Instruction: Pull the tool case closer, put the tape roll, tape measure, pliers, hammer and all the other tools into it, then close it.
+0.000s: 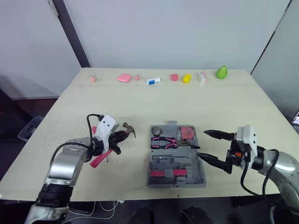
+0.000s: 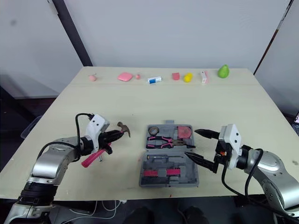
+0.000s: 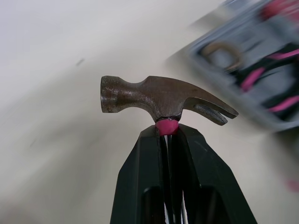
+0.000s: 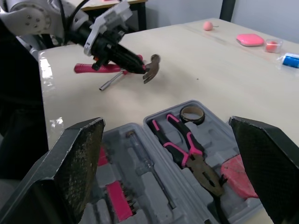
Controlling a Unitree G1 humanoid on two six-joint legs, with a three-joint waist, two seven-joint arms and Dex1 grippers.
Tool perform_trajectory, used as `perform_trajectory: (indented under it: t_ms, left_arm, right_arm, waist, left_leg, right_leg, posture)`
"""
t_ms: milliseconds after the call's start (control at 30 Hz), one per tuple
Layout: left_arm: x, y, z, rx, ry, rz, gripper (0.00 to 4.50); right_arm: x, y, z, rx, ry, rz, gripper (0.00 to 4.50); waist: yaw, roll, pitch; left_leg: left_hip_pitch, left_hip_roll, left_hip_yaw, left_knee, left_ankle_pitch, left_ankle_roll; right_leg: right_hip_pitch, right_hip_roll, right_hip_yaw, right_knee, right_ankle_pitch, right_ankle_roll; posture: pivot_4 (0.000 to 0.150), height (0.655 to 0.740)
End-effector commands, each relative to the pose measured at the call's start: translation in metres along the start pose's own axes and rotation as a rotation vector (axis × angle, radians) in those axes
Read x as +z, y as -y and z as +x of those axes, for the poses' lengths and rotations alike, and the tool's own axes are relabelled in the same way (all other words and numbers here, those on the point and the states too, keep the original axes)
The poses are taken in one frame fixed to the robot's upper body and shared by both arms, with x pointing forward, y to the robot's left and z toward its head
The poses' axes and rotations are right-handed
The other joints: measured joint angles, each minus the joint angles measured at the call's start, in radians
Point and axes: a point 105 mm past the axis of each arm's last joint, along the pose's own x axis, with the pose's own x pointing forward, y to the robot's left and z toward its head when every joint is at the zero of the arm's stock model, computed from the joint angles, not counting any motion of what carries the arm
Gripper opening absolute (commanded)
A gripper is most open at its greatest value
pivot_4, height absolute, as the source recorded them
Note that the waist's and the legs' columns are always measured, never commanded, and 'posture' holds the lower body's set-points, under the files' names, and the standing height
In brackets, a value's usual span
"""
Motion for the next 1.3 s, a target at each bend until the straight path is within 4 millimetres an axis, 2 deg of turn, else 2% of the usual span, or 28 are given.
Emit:
perform_trajectory:
  t_ms: [33, 233, 400, 667, 767, 900, 1033, 1167, 1300]
  left_arm:
    - [0.034, 0.026, 0.004, -0.157, 0.072, 0.125, 0.04]
    - [0.063, 0.07, 0.028, -0.37, 0.113, 0.229, 0.04]
    - [0.074, 0.098, 0.049, -0.492, 0.098, 0.309, 0.04]
    - [0.078, 0.138, 0.075, -0.658, 0.061, 0.371, 0.04]
    - [0.08, 0.153, 0.076, -0.725, 0.063, 0.358, 0.04]
    - [0.074, 0.161, 0.08, -0.736, 0.007, 0.357, 0.04]
    - [0.059, 0.167, 0.088, -0.756, -0.094, 0.401, 0.04]
    - [0.054, 0.178, 0.089, -0.816, -0.162, 0.432, 0.04]
    - [0.053, 0.182, 0.098, -0.805, -0.183, 0.462, 0.04]
  right_arm:
    - [0.006, 0.002, -0.009, -0.007, 0.015, -0.043, 4.5]
    - [0.003, 0.001, -0.017, 0.002, -0.017, -0.044, 4.5]
    - [0.003, 0.004, -0.022, -0.02, -0.029, -0.046, 4.5]
    - [0.0, 0.009, -0.031, -0.044, -0.048, -0.039, 4.5]
    - [-0.008, 0.005, -0.036, -0.036, -0.076, -0.011, 4.5]
    - [-0.009, 0.004, -0.04, -0.028, -0.092, -0.016, 4.5]
    - [-0.01, 0.007, -0.041, -0.041, -0.092, -0.016, 4.5]
    - [-0.011, 0.006, -0.04, -0.029, -0.083, -0.002, 4.5]
    - [-0.017, 0.006, -0.046, -0.033, -0.098, -0.009, 4.5]
  waist:
    - [0.001, 0.0, 0.0]
    - [0.001, 0.0, 0.0]
    - [-0.006, 0.0, 0.0]
    - [-0.007, 0.0, 0.0]
    - [-0.005, 0.0, 0.0]
    - [-0.008, 0.0, 0.0]
    - [-0.007, 0.0, 0.0]
    - [-0.006, 0.0, 0.0]
    - [-0.006, 0.0, 0.0]
  left_leg:
    - [0.0, 0.0, 0.0, 0.0, 0.0, 0.0]
    - [0.0, -0.001, 0.001, 0.0, 0.0, 0.0]
    - [0.0, 0.0, 0.001, 0.001, 0.0, 0.0]
    - [0.0, 0.0, 0.001, 0.001, 0.0, 0.0]
    - [0.0, 0.0, 0.001, 0.001, 0.0, 0.0]
    - [0.0, 0.0, 0.0, 0.001, 0.0, 0.0]
    - [0.0, 0.0, 0.0, 0.001, 0.0, 0.0]
    - [0.0, 0.0, 0.001, 0.001, 0.0, 0.0]
    - [0.0, 0.0, 0.001, 0.001, 0.0, 0.0]
  right_leg:
    - [0.0, 0.0, 0.0, 0.0, 0.0, 0.0]
    - [0.0, 0.001, 0.001, 0.0, 0.0, 0.0]
    - [0.0, 0.003, 0.001, 0.0, 0.0, 0.0]
    - [0.0, 0.004, 0.002, 0.0, 0.0, 0.0]
    - [0.0, 0.004, 0.002, 0.0, 0.0, 0.0]
    - [0.0, 0.004, 0.002, 0.0, 0.0, 0.0]
    - [0.0, 0.004, 0.003, 0.0, 0.0, 0.0]
    - [0.0, 0.006, 0.004, 0.0, 0.0, 0.0]
    - [0.0, 0.006, 0.004, 0.0, 0.0, 0.0]
  posture:
    - [0.15, 0.74]
    - [0.15, 0.74]
    - [0.15, 0.74]
    - [0.15, 0.74]
    - [0.15, 0.74]
    - [0.15, 0.74]
    - [0.15, 0.74]
    - [0.15, 0.74]
    - [0.15, 0.74]
